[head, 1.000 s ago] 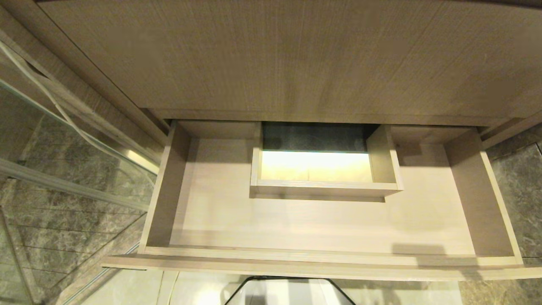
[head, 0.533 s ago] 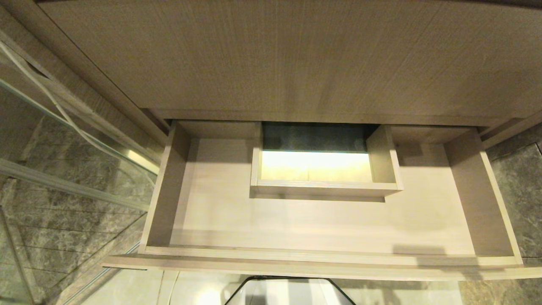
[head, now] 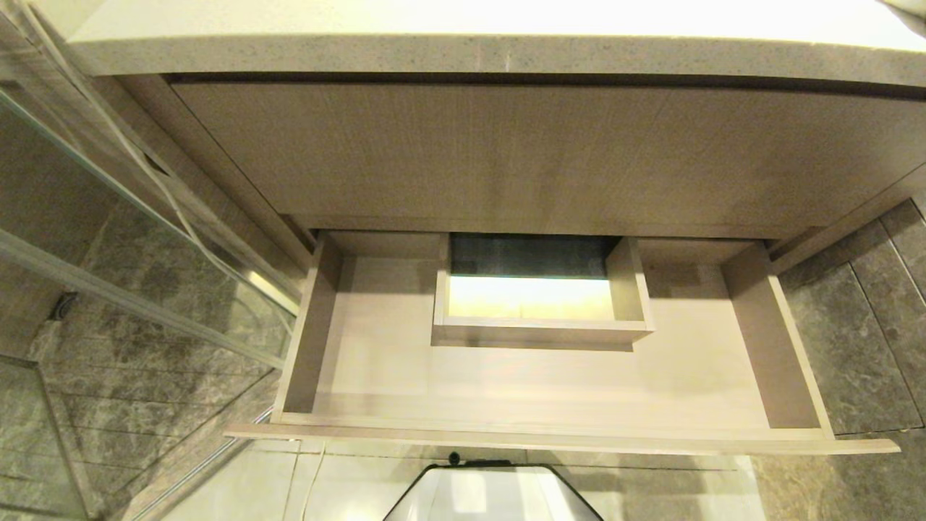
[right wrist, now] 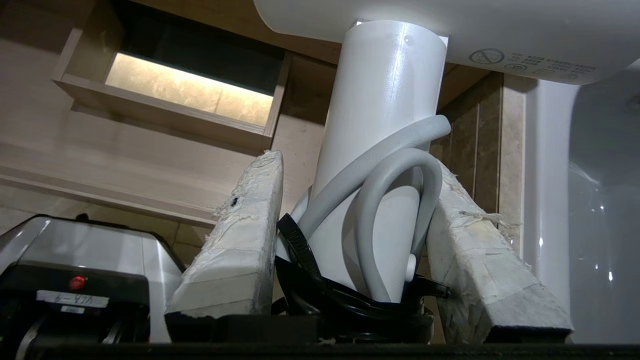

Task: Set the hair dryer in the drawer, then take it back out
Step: Place it on the countertop

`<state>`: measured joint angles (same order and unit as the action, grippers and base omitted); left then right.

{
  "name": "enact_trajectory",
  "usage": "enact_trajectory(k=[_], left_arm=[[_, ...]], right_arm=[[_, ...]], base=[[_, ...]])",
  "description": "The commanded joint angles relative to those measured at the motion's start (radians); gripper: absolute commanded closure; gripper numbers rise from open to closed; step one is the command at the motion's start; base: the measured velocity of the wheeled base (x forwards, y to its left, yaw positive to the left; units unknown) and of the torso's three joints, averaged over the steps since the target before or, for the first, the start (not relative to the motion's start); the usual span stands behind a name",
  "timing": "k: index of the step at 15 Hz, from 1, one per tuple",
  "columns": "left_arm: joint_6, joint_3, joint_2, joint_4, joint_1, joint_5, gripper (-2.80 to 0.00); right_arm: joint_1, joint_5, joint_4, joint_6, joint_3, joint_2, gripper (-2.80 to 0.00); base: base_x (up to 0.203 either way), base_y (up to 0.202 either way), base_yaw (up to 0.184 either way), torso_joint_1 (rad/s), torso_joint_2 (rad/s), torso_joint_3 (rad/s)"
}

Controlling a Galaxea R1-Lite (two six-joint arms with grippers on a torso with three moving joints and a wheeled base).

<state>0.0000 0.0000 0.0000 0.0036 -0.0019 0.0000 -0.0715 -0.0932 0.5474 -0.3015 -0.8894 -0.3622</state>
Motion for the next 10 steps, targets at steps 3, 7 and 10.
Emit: enact_trajectory(k=[3, 7, 10], left_arm=[[0.000, 0.002, 0.000, -0.001, 0.000, 0.000, 0.00], [0.000, 0.002, 0.000, -0.001, 0.000, 0.000, 0.00], [0.000, 0.002, 0.000, -0.001, 0.000, 0.000, 0.00]], right_arm=[[-0.001, -0.005, 0.002, -0.002, 0.004, 0.012, 0.00], [-0.001, -0.005, 0.000, -0.002, 0.009, 0.024, 0.00], [-0.001, -0.007, -0.003, -0.002, 0.015, 0.033, 0.00]], base=[[0.000, 0.000, 0.000, 0.494, -0.51, -0.221], [0.000, 0.000, 0.000, 0.373, -0.54, -0.238], [0.000, 0.000, 0.000, 0.331, -0.58, -0.259]])
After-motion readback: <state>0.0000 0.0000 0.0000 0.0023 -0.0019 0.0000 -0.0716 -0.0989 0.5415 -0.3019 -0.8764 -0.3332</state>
